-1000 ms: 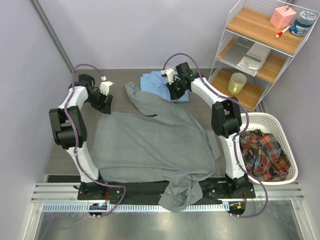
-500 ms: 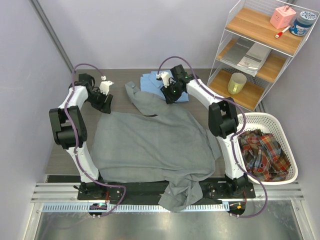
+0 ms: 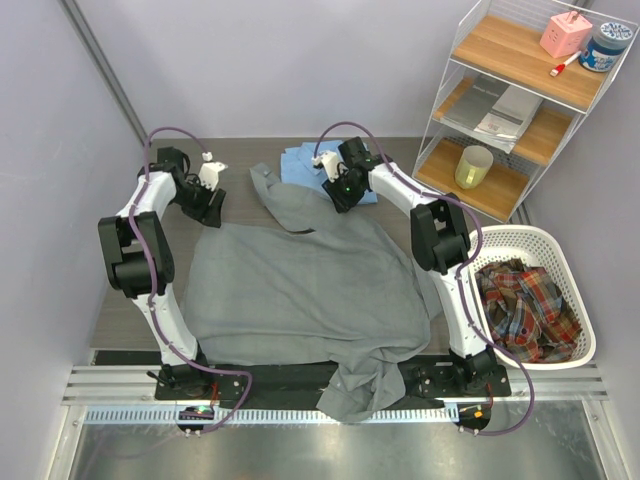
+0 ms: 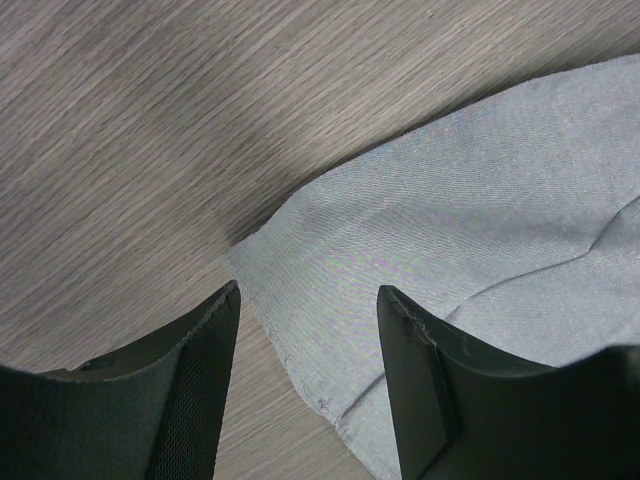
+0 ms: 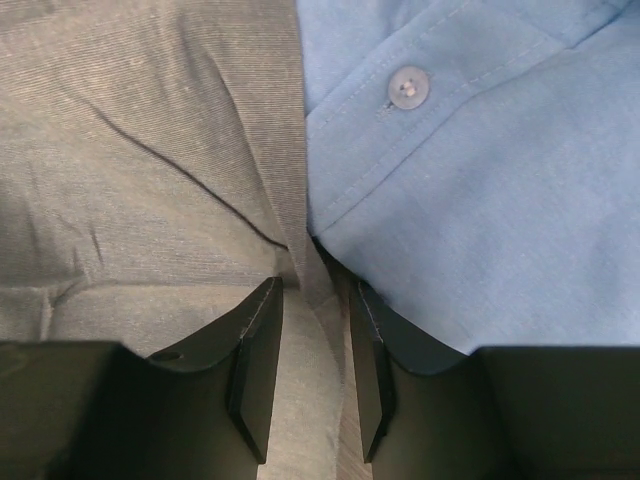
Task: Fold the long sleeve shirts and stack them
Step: Fold the shirt
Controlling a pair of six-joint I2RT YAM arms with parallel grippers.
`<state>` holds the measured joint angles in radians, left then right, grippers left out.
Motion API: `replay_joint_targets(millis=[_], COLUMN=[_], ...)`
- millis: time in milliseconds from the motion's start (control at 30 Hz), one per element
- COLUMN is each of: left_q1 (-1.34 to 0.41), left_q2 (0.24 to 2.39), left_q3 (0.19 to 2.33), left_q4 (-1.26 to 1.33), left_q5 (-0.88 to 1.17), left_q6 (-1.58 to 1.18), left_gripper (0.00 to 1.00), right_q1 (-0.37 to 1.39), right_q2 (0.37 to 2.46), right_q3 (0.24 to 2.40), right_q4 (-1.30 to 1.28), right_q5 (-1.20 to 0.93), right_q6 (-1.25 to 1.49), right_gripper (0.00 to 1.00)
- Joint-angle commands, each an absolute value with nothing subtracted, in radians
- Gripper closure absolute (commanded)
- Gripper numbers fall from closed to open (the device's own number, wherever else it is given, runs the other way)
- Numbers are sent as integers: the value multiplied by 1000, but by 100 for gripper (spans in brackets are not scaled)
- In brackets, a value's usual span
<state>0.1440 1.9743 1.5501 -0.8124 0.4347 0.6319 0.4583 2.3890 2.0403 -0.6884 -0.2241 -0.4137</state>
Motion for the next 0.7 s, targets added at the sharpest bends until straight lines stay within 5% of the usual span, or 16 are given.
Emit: replay_joint_targets(millis=[0,200,267,367,667], left_q1=[141,141,141,143,140], left_q2=[1960,1973,1979,1988,2028], left_q3=[1557,1560,1560,1574,1615], left_q4=[-815,-816,-816,-830,-907], left_q5=[434,436,436,449,508], left_q6=[638,640,641,653,867], left_gripper=[42,42,42,42,46], right_q1=[460,460,460,459,413], right_q2=[2356,2367,2372,2352,2206], right_q3=[2072,2072,2077,2074,2059], right_q4=[-640,-632,-638,-655,-652], right_q5=[-183,-187,-201,-261,-330], right_q6=[-425,-425,-425,-423,-353], right_gripper=[61,63,71,99,99])
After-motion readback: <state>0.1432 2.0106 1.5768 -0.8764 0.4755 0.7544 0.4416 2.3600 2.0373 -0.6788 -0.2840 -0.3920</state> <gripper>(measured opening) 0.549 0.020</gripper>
